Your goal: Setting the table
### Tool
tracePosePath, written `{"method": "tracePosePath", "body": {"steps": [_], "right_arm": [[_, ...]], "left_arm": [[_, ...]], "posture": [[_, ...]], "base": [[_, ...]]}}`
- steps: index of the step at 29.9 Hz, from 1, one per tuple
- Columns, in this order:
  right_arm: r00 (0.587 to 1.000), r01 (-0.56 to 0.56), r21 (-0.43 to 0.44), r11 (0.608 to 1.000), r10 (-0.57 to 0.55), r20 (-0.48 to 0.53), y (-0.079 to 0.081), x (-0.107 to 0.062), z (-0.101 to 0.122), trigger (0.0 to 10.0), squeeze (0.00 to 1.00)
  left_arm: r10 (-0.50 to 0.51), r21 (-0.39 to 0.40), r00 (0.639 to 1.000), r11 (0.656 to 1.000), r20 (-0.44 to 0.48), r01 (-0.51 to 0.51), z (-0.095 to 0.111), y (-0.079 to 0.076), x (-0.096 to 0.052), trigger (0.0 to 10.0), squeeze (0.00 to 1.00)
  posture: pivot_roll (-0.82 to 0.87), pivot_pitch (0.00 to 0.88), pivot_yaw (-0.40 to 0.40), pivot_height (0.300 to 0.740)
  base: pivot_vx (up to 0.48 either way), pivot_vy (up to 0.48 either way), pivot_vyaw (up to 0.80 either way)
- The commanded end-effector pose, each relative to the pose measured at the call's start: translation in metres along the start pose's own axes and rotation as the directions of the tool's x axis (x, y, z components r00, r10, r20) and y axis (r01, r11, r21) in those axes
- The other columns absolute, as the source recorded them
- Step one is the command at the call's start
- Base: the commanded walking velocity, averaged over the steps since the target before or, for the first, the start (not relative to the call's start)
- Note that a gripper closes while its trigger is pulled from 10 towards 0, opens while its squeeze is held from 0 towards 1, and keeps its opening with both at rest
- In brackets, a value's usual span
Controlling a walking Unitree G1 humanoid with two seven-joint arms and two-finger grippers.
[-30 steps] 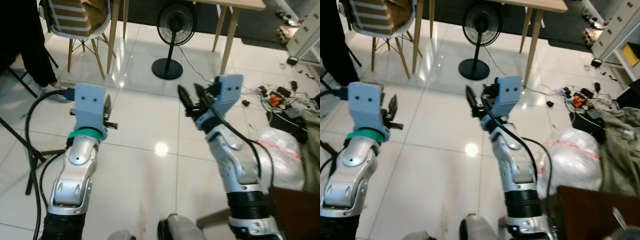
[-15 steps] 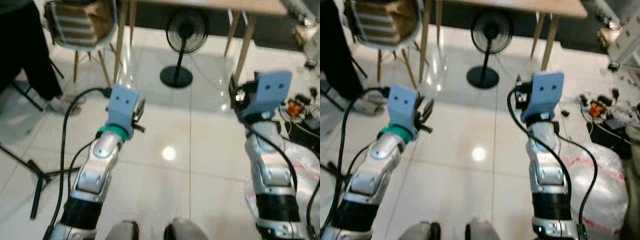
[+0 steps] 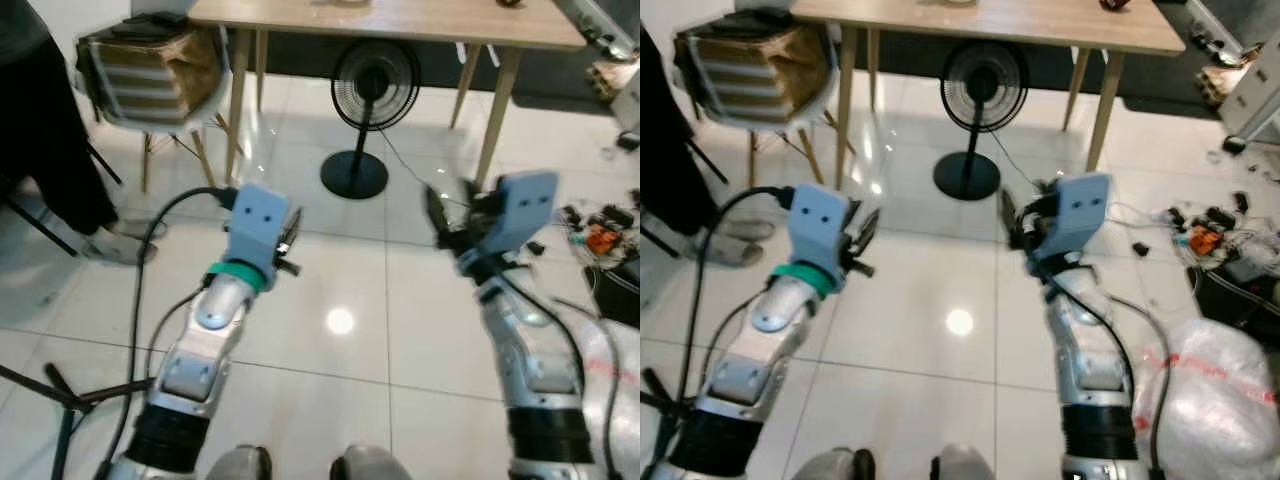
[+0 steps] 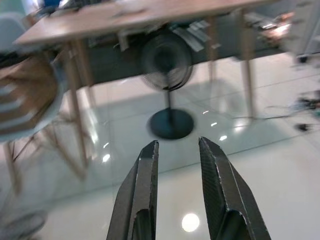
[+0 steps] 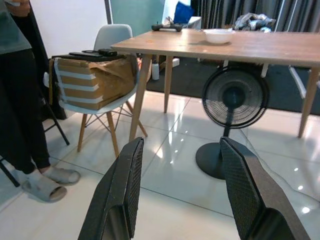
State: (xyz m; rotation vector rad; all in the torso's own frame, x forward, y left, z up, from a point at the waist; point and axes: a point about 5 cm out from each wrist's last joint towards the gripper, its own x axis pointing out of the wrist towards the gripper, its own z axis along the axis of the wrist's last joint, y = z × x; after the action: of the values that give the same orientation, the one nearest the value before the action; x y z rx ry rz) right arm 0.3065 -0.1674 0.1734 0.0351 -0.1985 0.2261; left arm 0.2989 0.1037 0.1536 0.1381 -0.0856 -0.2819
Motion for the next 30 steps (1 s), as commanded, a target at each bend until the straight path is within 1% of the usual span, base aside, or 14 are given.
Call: {"method": "tracePosePath", "body": {"steps": [1, 4, 6, 7, 9, 11, 16, 17, 18, 19, 24, 27, 30], "right_arm": [[0.998, 0.061, 0.012, 0.998, -0.061, -0.019, -0.013, -0.002, -0.003, 10.0, 0.00], [0.996, 0.084, 0.013, 0.996, -0.084, -0.021, -0.016, -0.002, -0.004, 10.0, 0.00], [0.990, 0.137, 0.009, 0.990, -0.137, -0.018, -0.022, -0.002, -0.004, 10.0, 0.00], [0.990, 0.137, 0.009, 0.990, -0.137, -0.018, -0.022, -0.002, -0.004, 10.0, 0.00], [0.973, 0.230, -0.005, 0.973, -0.230, -0.016, -0.030, -0.005, -0.004, 10.0, 0.00], [0.955, 0.296, -0.010, 0.955, -0.296, -0.016, -0.035, -0.008, -0.004, 10.0, 0.00], [0.946, 0.324, -0.014, 0.946, -0.324, -0.016, -0.037, -0.012, -0.005, 10.0, 0.00], [0.939, 0.344, -0.027, 0.939, -0.344, -0.019, -0.042, -0.016, -0.005, 10.0, 0.00], [0.939, 0.344, -0.027, 0.939, -0.344, -0.019, -0.042, -0.016, -0.005, 10.0, 0.00], [0.932, 0.362, -0.038, 0.931, -0.363, -0.025, -0.049, -0.020, -0.007, 10.0, 0.00], [0.928, 0.369, -0.042, 0.928, -0.370, -0.027, -0.051, -0.021, -0.007, 10.0, 0.00], [0.921, 0.386, -0.039, 0.922, -0.387, -0.045, -0.056, -0.022, -0.009, 10.0, 0.00], [0.917, 0.393, -0.043, 0.919, -0.395, -0.051, -0.055, -0.021, -0.010, 10.0, 0.00]], "left_arm": [[-0.018, -0.006, 1.000, 1.000, 0.010, 0.018, 0.000, -0.007, 0.001, 10.0, 0.00], [-0.018, -0.005, 1.000, 1.000, 0.011, 0.018, -0.001, -0.008, 0.001, 10.0, 0.00], [-0.014, -0.004, 1.000, 1.000, 0.010, 0.014, -0.002, -0.008, 0.003, 10.0, 0.00], [-0.014, -0.004, 1.000, 1.000, 0.010, 0.014, -0.002, -0.008, 0.003, 10.0, 0.00], [0.015, -0.012, 1.000, 1.000, 0.008, -0.015, -0.001, -0.004, 0.007, 10.0, 0.00], [0.034, -0.014, 0.999, 0.999, 0.015, -0.034, 0.001, 0.000, 0.010, 10.0, 0.00], [0.040, -0.010, 0.999, 0.999, 0.020, -0.040, 0.002, 0.002, 0.012, 10.0, 0.00], [0.044, -0.007, 0.999, 0.999, 0.020, -0.044, 0.001, 0.004, 0.013, 10.0, 0.00], [0.044, -0.007, 0.999, 0.999, 0.020, -0.044, 0.001, 0.004, 0.013, 10.0, 0.00], [0.045, -0.005, 0.999, 0.999, 0.019, -0.045, 0.001, 0.006, 0.013, 10.0, 0.00], [0.046, -0.005, 0.999, 0.999, 0.019, -0.045, 0.001, 0.006, 0.013, 10.0, 0.00], [0.047, -0.007, 0.999, 0.999, 0.019, -0.047, 0.001, 0.005, 0.014, 10.0, 0.00], [0.048, -0.009, 0.999, 0.999, 0.017, -0.048, 0.000, 0.005, 0.014, 10.0, 0.00]], "posture": [[-0.14, 0.000, 0.025, 0.740], [-0.14, 0.000, 0.025, 0.740], [-0.14, 0.000, 0.028, 0.740], [-0.14, 0.000, 0.028, 0.740], [-0.15, 0.000, 0.032, 0.740], [-0.15, 0.000, 0.036, 0.740], [-0.15, 0.000, 0.043, 0.740], [-0.16, 0.000, 0.046, 0.740], [-0.16, 0.000, 0.046, 0.740], [-0.16, 0.000, 0.047, 0.740], [-0.16, 0.000, 0.047, 0.740], [-0.16, 0.000, 0.044, 0.740], [-0.16, 0.000, 0.043, 0.740]], "base": [[0.480, 0.000, 0.00], [0.480, 0.000, 0.00], [0.480, 0.000, 0.00], [0.480, 0.000, 0.00], [0.480, 0.000, 0.00], [0.480, 0.000, 0.00], [0.480, 0.000, 0.00], [0.480, 0.000, 0.00], [0.480, 0.000, 0.00], [0.480, 0.000, 0.00], [0.480, 0.000, 0.00], [0.480, 0.000, -0.71], [0.480, 0.000, -0.80]]}}
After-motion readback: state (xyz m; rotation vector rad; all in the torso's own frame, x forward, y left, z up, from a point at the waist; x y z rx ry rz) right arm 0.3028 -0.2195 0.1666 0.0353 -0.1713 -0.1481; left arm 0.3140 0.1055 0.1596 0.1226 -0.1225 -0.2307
